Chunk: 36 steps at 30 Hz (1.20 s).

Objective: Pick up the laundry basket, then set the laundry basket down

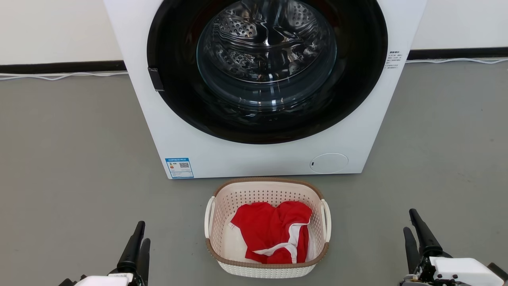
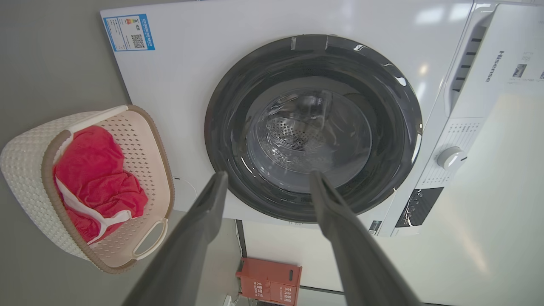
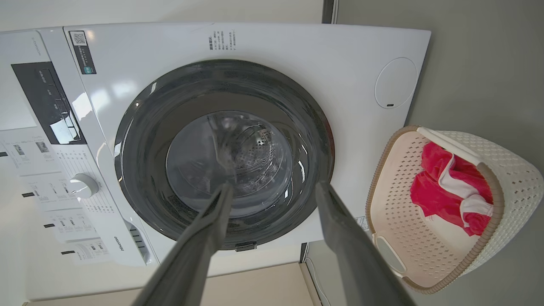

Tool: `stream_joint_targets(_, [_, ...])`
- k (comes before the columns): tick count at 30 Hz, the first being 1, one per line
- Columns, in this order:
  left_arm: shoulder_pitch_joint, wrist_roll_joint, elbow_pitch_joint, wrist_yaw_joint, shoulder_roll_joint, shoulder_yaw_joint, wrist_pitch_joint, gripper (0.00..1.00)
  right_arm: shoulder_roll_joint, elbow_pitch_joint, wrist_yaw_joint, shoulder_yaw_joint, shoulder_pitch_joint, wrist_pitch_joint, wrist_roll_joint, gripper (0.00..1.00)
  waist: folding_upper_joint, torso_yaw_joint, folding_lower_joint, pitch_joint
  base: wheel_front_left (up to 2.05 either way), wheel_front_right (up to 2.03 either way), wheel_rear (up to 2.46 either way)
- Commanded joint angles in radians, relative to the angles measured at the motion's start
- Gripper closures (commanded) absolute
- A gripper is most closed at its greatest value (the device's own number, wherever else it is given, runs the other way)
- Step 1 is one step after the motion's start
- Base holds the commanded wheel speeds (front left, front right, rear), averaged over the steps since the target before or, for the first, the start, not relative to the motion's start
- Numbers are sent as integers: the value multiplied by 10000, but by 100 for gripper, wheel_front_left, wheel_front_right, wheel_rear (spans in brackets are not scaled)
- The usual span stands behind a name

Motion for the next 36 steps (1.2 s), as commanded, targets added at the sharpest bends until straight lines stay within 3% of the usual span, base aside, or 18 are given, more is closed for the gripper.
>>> stream_joint_targets(1, [-362, 164, -282, -11, 73, -22, -86, 0, -73, -349, 15, 51, -263, -134, -216, 0, 0, 2, -2, 4, 0, 0, 0])
stream_joint_targets(36, [-473, 5085, -342, 0, 120, -77, -1113, 0, -95, -886, 37, 569, -453, -1162, -6244, 0, 0, 21, -2, 54, 0, 0, 0])
